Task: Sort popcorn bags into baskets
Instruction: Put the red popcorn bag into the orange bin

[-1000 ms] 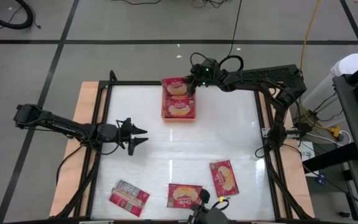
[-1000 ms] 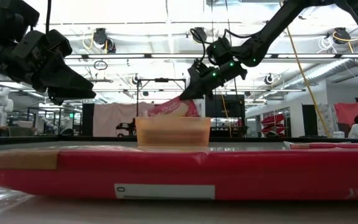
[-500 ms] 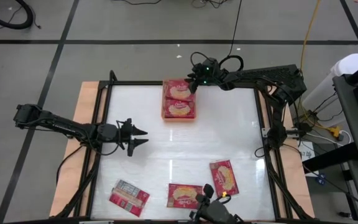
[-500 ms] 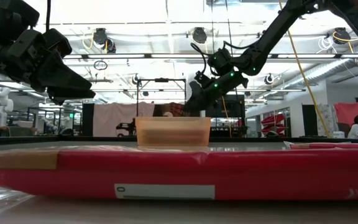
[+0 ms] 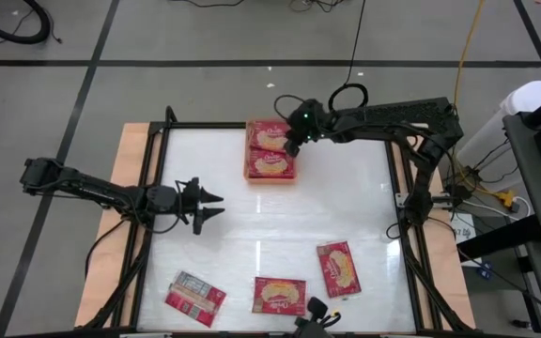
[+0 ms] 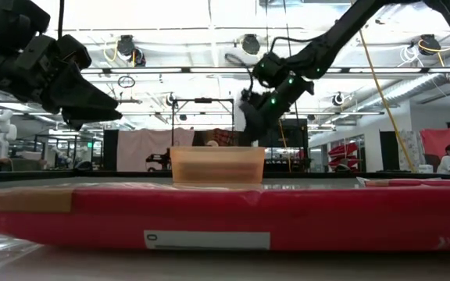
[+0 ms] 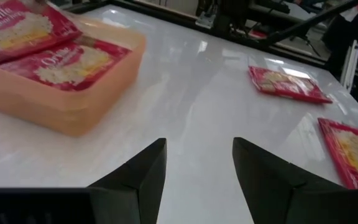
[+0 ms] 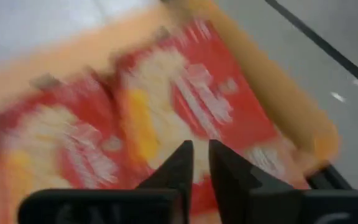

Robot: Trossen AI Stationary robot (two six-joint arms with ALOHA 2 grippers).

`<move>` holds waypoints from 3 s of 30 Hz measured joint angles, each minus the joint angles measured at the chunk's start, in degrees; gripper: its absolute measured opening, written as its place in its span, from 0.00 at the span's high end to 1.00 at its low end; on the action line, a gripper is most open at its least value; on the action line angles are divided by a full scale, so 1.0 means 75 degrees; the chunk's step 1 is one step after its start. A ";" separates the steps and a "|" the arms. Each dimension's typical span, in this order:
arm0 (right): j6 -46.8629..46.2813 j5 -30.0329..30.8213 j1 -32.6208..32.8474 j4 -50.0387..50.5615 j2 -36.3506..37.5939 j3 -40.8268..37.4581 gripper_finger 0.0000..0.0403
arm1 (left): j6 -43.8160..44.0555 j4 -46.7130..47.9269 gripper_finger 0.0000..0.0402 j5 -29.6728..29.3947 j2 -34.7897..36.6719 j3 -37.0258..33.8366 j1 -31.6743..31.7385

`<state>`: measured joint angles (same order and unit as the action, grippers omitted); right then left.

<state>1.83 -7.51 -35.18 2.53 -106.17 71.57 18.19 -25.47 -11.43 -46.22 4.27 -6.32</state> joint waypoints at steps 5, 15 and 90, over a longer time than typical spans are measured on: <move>0.0488 0.0403 -0.0178 0.0264 -0.0048 0.0004 0.98 | -0.0153 -0.0160 0.54 0.0001 -0.0001 0.0000 0.0162; 0.0853 0.0388 -0.0577 -0.0029 -0.0469 0.0009 0.99 | -0.0458 -0.0248 0.54 0.0126 0.0000 0.0000 0.0520; -0.0103 0.1657 0.5802 -0.4105 0.2763 -0.3599 0.99 | 1.0591 0.7477 0.21 0.0568 -0.5895 0.5283 -0.8268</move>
<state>1.06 4.92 8.34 -28.25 -85.45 44.58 97.63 30.61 -7.16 -90.43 43.90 -68.32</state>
